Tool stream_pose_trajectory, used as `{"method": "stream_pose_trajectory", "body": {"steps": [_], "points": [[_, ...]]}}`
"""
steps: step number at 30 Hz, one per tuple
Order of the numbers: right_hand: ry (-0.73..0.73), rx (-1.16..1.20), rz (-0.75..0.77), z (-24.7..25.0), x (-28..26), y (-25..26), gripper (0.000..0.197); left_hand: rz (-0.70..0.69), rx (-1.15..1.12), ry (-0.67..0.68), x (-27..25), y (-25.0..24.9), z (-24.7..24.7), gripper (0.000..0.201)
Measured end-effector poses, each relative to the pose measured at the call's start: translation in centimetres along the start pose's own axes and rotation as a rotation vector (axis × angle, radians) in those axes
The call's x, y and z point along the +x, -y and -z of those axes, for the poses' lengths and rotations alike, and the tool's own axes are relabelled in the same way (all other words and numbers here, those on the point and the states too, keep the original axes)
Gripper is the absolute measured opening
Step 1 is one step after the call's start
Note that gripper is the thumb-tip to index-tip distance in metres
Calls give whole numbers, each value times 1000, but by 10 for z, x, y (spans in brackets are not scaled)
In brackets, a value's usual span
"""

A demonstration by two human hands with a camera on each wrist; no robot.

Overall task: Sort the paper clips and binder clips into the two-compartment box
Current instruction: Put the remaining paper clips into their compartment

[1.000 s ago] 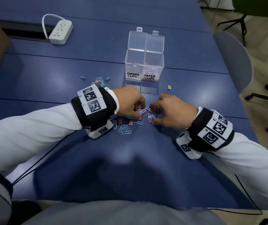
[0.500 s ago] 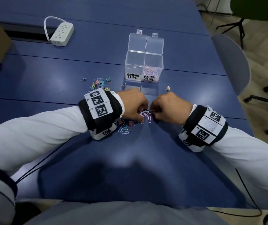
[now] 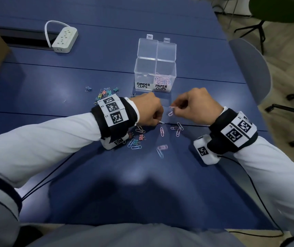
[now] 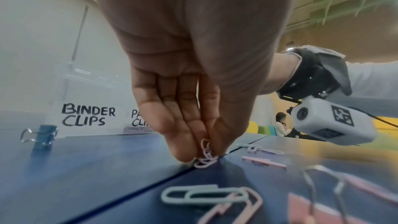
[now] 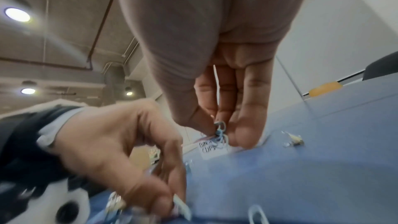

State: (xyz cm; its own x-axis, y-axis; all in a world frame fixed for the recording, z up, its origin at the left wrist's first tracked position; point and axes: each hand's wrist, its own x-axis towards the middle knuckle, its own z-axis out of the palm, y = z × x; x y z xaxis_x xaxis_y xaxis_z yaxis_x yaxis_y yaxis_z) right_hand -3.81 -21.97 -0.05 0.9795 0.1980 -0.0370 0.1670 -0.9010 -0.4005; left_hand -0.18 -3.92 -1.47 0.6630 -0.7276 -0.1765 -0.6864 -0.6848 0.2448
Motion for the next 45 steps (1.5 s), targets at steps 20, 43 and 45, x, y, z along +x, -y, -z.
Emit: {"method": "stream_pose_trajectory", "body": {"steps": [20,43,45], "points": [[-206,-16,-106,22,107,0,19,218,-240,-403,18,44,81,11],[654,-114,242,-22,-105,25,56,-71,-66,-246,-34,7,19,27],[664,-189,284,-26,-110,32,62,-75,-63,-196,-45,7,4,27]]}}
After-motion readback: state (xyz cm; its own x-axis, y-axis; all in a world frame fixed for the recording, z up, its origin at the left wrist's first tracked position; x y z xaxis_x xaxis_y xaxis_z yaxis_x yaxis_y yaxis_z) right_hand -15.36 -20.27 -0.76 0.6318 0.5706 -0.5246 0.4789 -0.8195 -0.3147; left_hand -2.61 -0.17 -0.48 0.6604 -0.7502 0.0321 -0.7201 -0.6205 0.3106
